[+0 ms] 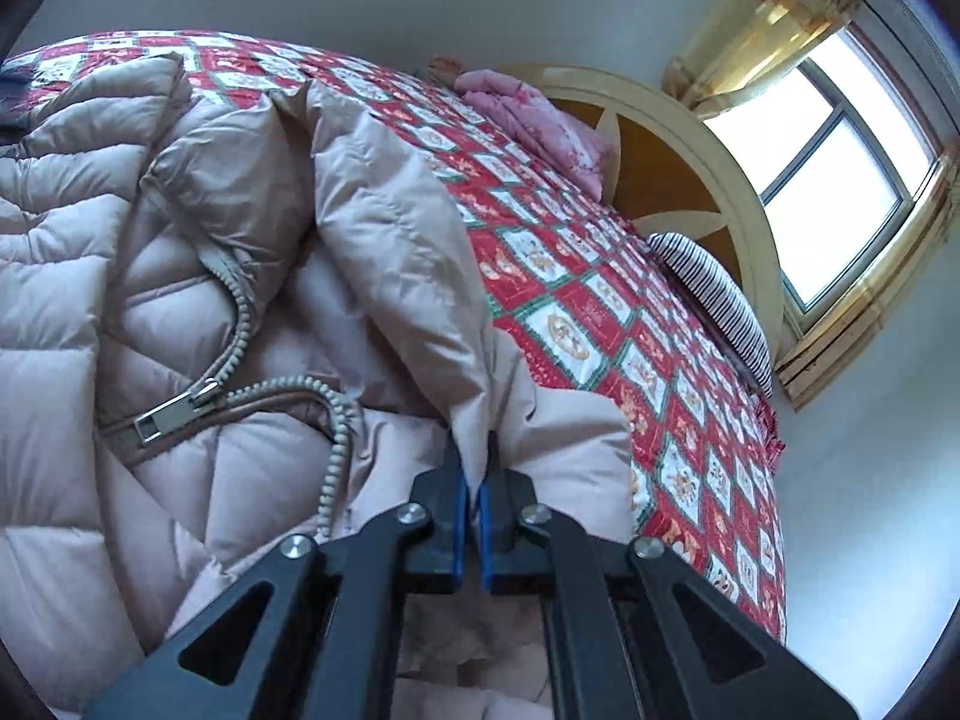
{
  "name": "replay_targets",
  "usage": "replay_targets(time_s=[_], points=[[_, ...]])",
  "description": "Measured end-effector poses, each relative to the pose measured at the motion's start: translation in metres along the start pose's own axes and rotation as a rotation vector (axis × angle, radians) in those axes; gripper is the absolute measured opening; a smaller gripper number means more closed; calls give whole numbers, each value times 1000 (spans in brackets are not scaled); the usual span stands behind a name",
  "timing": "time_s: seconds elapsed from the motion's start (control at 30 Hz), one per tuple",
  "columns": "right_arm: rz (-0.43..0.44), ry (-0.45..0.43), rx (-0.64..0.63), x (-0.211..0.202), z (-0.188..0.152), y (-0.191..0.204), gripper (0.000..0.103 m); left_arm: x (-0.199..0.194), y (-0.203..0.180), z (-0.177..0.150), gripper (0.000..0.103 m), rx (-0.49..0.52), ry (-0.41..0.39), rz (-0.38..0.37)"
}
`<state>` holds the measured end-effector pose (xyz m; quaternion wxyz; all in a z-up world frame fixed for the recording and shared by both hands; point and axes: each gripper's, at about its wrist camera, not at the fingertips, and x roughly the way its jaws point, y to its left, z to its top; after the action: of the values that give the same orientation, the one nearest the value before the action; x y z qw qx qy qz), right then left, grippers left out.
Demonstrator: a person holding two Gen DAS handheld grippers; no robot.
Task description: Fold large clothes
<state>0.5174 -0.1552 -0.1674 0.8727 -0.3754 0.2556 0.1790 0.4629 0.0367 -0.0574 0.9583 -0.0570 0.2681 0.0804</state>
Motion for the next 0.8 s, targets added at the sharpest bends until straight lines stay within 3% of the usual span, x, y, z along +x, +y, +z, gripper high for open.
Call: replay_targets(time_s=[0.13,0.23,0.33,0.4,0.47,0.73,0.8], points=[[-7,-17,7,1,-5,3,4,40,-24,46,102,64,-24,4],[-15,-48,-2,-2,-9,7,4,83,-49,58,102,123,2,27],[-29,-79,-25,-7,-12,10,4,142,-76,33,102,291,138,131],[-34,-87,-45,-9,-12,15,4,161,-75,7,102,368,216,193],[-35,-89,-50,-9,-12,16,4,165,-67,-14,102,378,261,210],[-2,-53,-17,-7,-8,7,7,159,-54,-42,102,344,261,201],[45,-44,44,-19,-3,-6,19,163,-52,-42,102,331,265,194]])
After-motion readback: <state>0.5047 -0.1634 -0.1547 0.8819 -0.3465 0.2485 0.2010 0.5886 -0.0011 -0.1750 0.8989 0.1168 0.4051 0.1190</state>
